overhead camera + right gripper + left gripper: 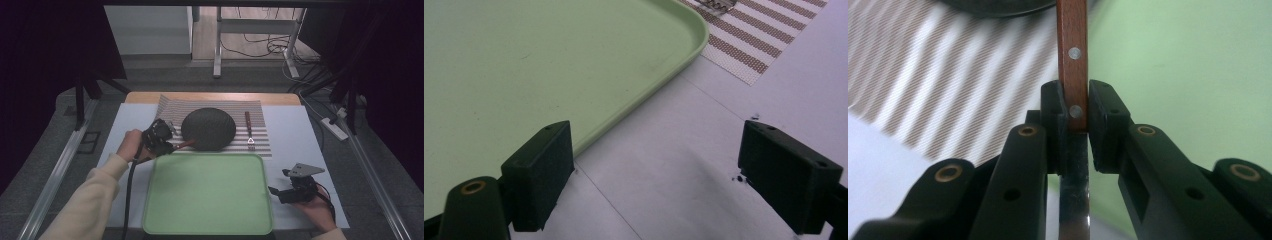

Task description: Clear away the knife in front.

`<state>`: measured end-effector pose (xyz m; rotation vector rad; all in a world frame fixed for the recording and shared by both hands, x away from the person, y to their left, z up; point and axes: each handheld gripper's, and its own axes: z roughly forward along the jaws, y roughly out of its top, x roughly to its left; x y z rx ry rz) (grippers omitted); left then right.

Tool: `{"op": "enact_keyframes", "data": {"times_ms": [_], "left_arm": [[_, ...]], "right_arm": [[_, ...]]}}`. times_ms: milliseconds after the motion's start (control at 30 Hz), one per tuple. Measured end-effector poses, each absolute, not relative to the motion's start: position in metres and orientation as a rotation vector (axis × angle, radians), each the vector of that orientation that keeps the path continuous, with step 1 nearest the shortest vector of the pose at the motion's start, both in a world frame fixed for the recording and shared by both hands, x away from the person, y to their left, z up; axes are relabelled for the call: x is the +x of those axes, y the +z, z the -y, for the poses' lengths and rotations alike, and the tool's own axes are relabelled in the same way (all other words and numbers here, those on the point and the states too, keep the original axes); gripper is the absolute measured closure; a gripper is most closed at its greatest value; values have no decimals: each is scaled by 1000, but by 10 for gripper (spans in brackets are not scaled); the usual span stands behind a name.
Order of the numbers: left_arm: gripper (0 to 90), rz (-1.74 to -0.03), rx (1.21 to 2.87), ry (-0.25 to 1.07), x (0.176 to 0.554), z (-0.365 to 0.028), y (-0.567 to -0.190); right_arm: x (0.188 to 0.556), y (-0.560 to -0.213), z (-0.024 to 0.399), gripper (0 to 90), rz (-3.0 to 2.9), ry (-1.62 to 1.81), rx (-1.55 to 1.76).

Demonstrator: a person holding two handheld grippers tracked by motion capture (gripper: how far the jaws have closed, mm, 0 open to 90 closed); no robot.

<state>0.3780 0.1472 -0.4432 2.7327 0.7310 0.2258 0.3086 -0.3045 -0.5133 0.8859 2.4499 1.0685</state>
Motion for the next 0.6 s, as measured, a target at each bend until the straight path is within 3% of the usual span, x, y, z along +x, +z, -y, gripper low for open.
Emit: {"op": "enact_keyframes", "data": {"times_ms": [200, 467, 600], "left_arm": [[778, -634, 2734, 141, 350, -124, -469], [776, -641, 2694, -1, 322, -113, -505], [751, -638, 2651, 35, 307, -109, -504]], "right_arm": [[309, -513, 304, 149, -2454, 1064, 882], [309, -514, 303, 148, -2460, 1062, 883], [310, -514, 303, 148, -2459, 1064, 883]]}}
